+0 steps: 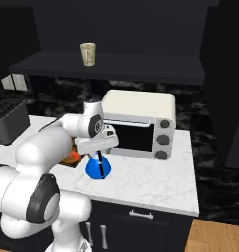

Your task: Pick the kettle from the counter and place it on the tray. Then pick the mug from the cabinet and place it on the tray. Then close the cabinet doors.

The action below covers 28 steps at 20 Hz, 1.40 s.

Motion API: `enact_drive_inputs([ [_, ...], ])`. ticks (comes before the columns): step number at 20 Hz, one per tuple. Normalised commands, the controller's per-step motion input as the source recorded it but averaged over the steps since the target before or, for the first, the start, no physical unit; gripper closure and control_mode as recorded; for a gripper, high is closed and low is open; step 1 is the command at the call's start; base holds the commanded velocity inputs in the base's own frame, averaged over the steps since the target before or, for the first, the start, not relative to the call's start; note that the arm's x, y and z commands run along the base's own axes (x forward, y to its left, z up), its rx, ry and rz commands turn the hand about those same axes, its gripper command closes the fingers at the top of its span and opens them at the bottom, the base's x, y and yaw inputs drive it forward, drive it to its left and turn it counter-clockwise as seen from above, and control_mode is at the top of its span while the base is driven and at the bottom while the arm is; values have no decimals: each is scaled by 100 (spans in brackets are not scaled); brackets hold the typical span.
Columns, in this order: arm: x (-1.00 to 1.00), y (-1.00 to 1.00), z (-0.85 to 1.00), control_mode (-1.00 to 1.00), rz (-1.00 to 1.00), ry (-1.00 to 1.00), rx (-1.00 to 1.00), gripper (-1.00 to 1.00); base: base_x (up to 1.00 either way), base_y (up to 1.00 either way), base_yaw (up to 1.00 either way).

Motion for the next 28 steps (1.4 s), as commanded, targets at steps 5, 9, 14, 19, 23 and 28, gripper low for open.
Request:
enact_drive_inputs([
  [5,4,-9,-14,-100,0,0,0,-100,0,0,0],
  [9,3,-4,-11,-100,2,0,0,-100,0,0,0],
  [14,-17,-3,-18,-100,0,-2,4,-100,0,0,0],
  [19,-20,0,-20,-100,0,-4,7,100,0,0,0],
  [23,-35,0,-10,-100,0,-13,14,100,0,0,0],
  [28,-46,1,1,-100,0,-18,10,100,0,0,0],
])
